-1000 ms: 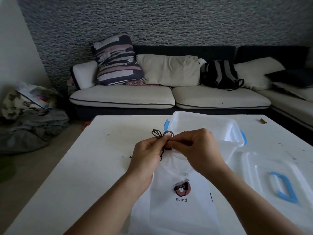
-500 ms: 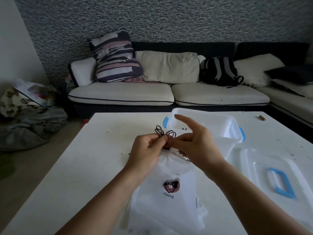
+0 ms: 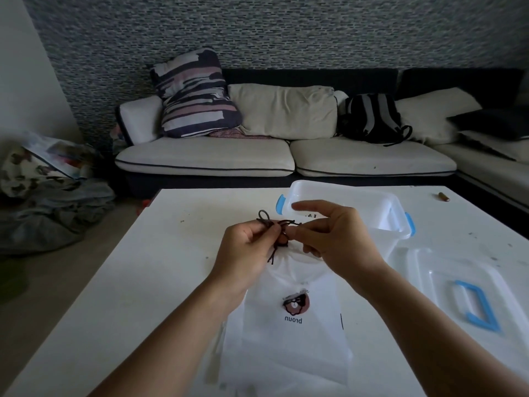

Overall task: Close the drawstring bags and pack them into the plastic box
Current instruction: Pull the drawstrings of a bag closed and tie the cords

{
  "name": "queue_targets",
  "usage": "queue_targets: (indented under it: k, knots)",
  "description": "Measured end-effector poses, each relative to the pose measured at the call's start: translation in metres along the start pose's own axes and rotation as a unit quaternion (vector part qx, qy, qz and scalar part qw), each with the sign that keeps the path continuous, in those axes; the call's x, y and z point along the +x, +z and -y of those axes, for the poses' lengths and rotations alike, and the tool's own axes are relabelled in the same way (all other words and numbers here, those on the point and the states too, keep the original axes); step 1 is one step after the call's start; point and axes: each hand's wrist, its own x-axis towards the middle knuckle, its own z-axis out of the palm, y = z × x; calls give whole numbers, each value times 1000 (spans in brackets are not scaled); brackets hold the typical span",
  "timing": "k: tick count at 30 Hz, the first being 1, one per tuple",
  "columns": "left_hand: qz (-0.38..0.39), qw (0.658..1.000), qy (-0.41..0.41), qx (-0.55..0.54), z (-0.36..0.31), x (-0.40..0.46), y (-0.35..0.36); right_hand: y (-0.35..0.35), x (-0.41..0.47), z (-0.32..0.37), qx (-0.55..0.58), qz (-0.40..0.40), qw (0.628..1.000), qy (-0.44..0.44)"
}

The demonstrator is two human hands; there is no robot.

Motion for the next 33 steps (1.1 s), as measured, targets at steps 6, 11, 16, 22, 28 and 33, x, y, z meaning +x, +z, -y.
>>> queue_targets:
  k: [6,11,16,22,28,33]
  knots:
    - [-10,1000,12,-26,-2,1,-1,-6,0,5,-44,22,998,34]
    - [-25,998,1,-49,-2,2,1,-8,-1,7,38,65,993,96]
    - [-22,996,-21,-88,-1,3,3,-4,-3,2,109,23,983,148]
    - [-15,995,-34,-91,2,2,4,-3,-2,-1,144,39,977,154]
    - [6,998,-29,-62,1,2,1,-18,-1,4,124,120,972,159]
    - [22,999,7,-35,0,2,-1,-19,-2,3,4,97,983,153]
